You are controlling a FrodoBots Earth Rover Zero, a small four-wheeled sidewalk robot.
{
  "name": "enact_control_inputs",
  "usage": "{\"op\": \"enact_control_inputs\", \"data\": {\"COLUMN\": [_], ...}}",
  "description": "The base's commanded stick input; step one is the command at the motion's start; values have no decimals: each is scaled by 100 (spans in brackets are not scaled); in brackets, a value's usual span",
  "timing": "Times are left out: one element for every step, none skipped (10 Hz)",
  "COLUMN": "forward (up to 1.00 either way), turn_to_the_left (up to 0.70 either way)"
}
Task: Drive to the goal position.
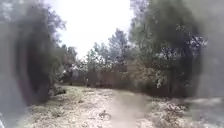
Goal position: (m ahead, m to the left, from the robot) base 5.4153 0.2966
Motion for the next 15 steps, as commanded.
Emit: {"op": "enact_control_inputs", "data": {"forward": [70,70,70,70,70,70,70,70,70,70,70,70,70,70,70], "turn_to_the_left": [0,0,0,0,0,10,35,35,35,35,0,0,0,0,0]}}
